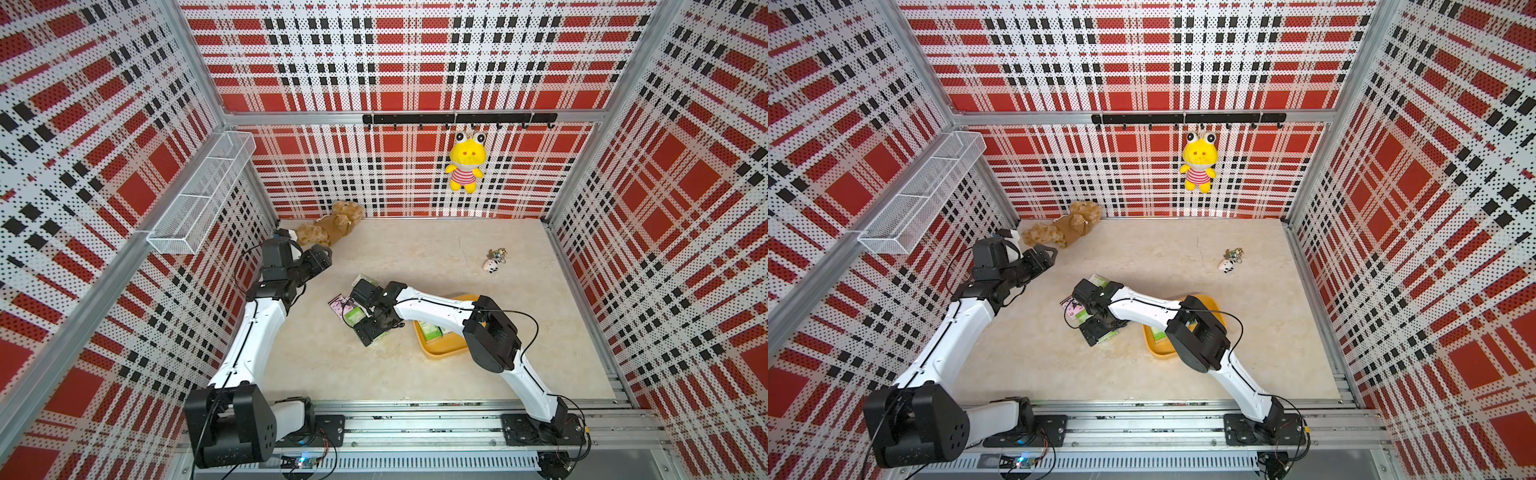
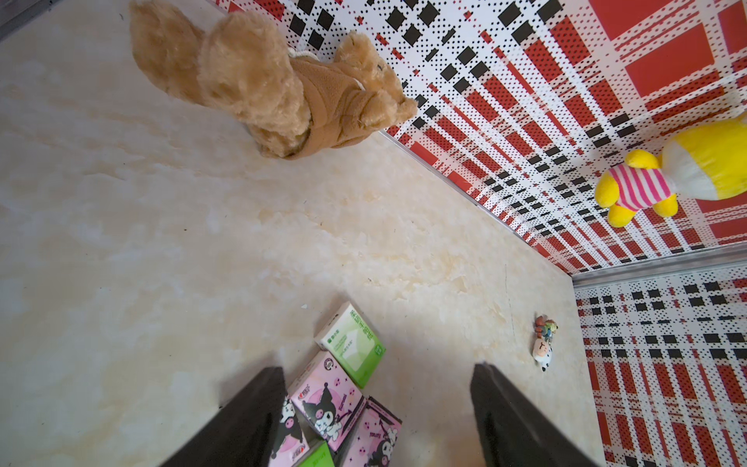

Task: Put the pocket tissues into the storage box
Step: Pick up the pocket tissues from the center of the board.

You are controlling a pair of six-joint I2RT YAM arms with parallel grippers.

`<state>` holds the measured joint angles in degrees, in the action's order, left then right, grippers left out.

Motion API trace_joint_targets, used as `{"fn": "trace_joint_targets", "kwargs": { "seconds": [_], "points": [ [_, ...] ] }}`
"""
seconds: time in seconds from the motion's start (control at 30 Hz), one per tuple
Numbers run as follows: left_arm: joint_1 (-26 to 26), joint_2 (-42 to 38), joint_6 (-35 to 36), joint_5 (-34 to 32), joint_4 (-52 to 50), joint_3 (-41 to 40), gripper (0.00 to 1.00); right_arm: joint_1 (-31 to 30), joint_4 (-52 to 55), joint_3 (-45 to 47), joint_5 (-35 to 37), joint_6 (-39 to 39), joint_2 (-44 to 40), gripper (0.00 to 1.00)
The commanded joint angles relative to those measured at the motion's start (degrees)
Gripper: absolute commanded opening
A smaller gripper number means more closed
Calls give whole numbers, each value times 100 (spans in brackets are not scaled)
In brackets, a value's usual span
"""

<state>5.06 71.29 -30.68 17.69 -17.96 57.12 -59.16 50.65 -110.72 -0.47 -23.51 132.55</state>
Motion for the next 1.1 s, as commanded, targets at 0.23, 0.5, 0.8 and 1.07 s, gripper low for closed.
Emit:
{"fn": "trace_joint_targets", "kwargs": {
  "seconds": [0.23, 0.5, 0.8, 1.07],
  "points": [
    [4, -18, 71, 41, 148, -69, 79, -130, 245, -328, -32, -18, 292, 98],
    [4, -38, 103, 24, 144, -109, 80, -165, 421, -591, 39, -83, 476, 94],
    [12, -62, 103, 24, 148, -140, 79, -158, 373, -426, 117, -181, 360, 67],
    [8, -97, 92, 25, 144, -132, 80, -147, 317, -373, 249, -152, 28, 69]
  ]
}}
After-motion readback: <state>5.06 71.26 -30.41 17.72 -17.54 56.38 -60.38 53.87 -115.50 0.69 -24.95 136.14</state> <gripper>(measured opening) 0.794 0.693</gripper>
